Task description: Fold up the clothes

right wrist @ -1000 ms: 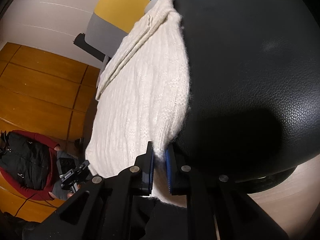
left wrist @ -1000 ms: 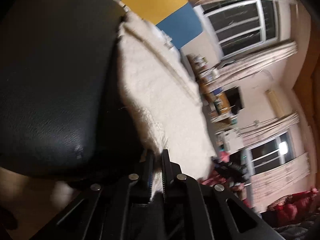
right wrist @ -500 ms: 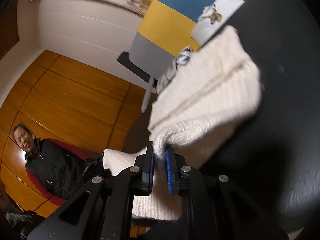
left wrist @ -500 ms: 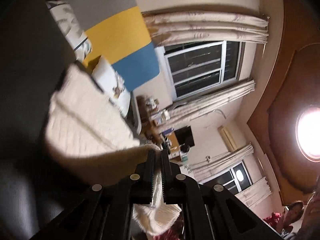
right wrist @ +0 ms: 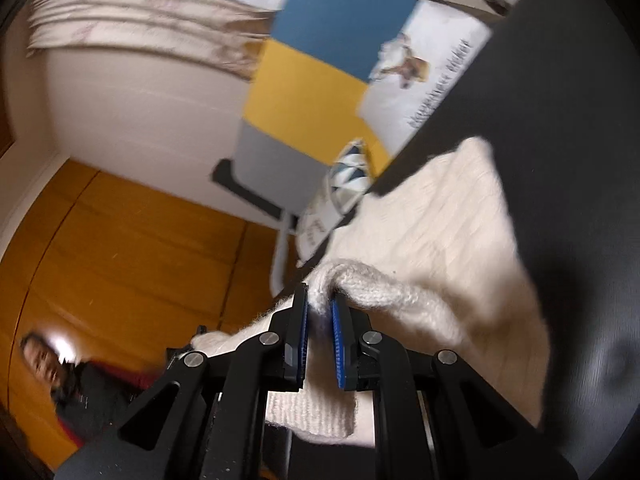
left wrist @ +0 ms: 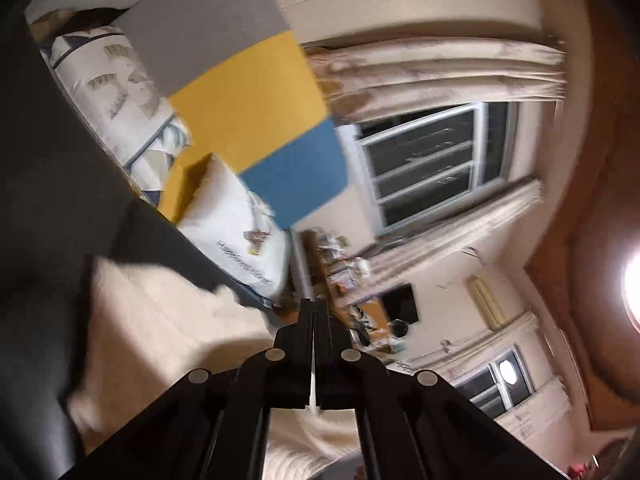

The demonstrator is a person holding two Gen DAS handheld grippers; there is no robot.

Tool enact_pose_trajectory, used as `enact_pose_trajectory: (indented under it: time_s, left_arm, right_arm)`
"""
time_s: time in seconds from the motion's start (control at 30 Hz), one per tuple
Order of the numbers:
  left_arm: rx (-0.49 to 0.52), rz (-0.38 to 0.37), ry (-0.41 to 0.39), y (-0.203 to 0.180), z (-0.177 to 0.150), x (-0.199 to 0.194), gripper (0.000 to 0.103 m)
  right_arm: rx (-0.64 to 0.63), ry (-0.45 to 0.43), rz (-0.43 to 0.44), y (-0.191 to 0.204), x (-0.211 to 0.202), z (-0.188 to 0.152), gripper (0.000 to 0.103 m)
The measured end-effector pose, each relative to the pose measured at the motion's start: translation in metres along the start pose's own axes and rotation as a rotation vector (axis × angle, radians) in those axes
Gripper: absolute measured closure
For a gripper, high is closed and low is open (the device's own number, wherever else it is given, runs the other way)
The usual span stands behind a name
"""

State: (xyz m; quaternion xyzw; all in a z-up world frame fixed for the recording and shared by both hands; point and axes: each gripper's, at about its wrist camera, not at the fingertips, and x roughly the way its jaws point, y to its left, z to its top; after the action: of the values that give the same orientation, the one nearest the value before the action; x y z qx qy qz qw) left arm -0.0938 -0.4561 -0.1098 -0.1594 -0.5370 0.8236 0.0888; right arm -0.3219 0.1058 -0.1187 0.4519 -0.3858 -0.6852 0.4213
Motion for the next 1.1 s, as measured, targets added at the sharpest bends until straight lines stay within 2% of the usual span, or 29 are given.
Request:
enact_pose_trajectory:
  time_s: [0.13,0.2,0.23,0.33,0.47,0.53,0.6,0.63,0.7,0.8,0.9,0.97,1.0,1.03,1.1]
  left_arm:
    - [-0.049,0.178,0.034,0.040,0.014,0.039,0.103]
    - [-0.061,0.250,0.054,0.053,0.013,0.045,0.103]
    - [-0.082,0.260,0.060,0.059,0.013,0.044,0.102]
    - [-0.145,0.277,0.079,0.074,0.013,0.034,0.085]
    - [-0.144,0.305,0.138,0.085,0.011,0.027,0.077]
    - [-0.142,0.285,0.190,0.085,0.008,0.033,0.076]
    - [-0.105,0.271,0.207,0.077,0.005,0.037,0.072]
    - [-0.069,0.287,0.222,0.072,0.004,0.041,0.072]
    - [-0.008,0.357,0.269,0.067,0.001,0.054,0.071]
    - [0.057,0.411,0.342,0.062,-0.007,0.071,0.071]
    - [0.104,0.434,0.373,0.056,-0.015,0.080,0.073]
    - [0.148,0.446,0.373,0.053,-0.017,0.082,0.075]
    - [0.168,0.451,0.373,0.052,-0.018,0.083,0.082]
    - [0.179,0.454,0.369,0.052,-0.018,0.082,0.084]
    - [0.177,0.444,0.360,0.053,-0.017,0.080,0.084]
  right_arm:
    - [0.048,0.045,-0.127,-0.031,0.038,0.021,0.092]
    - [0.063,0.069,-0.182,-0.044,0.051,0.027,0.092]
    - [0.071,0.068,-0.175,-0.046,0.051,0.026,0.092]
    - [0.095,0.063,-0.154,-0.052,0.048,0.024,0.089]
    - [0.109,0.078,-0.124,-0.054,0.044,0.022,0.087]
    - [0.182,0.082,-0.053,-0.061,0.045,0.022,0.071]
    - [0.186,0.071,-0.041,-0.061,0.046,0.023,0.067]
    - [0.200,0.077,-0.017,-0.062,0.048,0.022,0.055]
    - [0.232,0.085,0.034,-0.063,0.052,0.020,0.043]
    - [0.167,0.087,0.005,-0.052,0.055,0.019,0.043]
    - [0.153,0.098,-0.027,-0.051,0.061,0.018,0.043]
    - [0.093,0.102,-0.079,-0.041,0.057,0.019,0.043]
    - [0.011,0.110,-0.139,-0.030,0.055,0.020,0.043]
    - [-0.104,0.117,-0.223,-0.015,0.052,0.020,0.043]
    - [-0.291,0.126,-0.334,0.005,0.050,0.020,0.043]
